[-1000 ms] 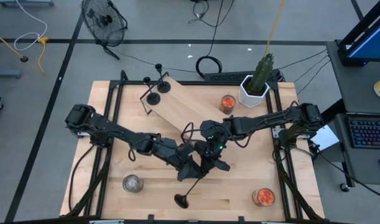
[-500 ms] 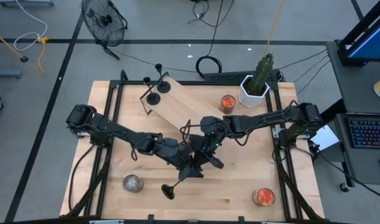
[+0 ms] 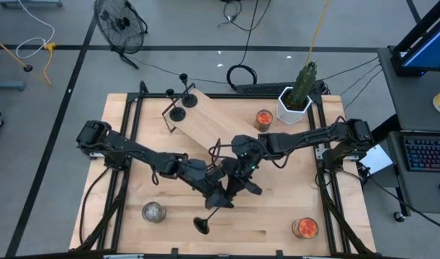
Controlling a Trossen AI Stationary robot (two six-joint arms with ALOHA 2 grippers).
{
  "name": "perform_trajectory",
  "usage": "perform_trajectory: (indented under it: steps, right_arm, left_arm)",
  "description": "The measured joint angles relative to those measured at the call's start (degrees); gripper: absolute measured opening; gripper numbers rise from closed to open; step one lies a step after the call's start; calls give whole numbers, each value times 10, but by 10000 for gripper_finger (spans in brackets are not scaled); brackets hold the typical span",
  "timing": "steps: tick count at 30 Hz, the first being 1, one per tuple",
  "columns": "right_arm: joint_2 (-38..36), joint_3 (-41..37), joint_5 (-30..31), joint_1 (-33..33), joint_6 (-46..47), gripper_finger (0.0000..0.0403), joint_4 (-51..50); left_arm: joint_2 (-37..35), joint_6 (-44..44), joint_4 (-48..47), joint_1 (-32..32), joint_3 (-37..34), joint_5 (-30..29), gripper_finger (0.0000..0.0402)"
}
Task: Pick & Place candle stick holders
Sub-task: Put the candle holder on the shelf
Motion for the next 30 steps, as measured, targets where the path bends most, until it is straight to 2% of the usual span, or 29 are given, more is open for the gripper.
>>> perform_trajectory:
  steps: [19, 22, 30]
  right_arm:
    - [-1, 0, -5, 11, -4, 12, -21]
    - [-1, -1, -18, 10, -3, 12, -24]
    - [-1, -1, -36, 10, 0, 12, -29]
  left_arm:
    - [0, -20, 1, 6, -1, -23, 228]
    - [-1, -22, 3, 6, -1, -20, 195]
    - [-1, -24, 10, 5, -1, -6, 64]
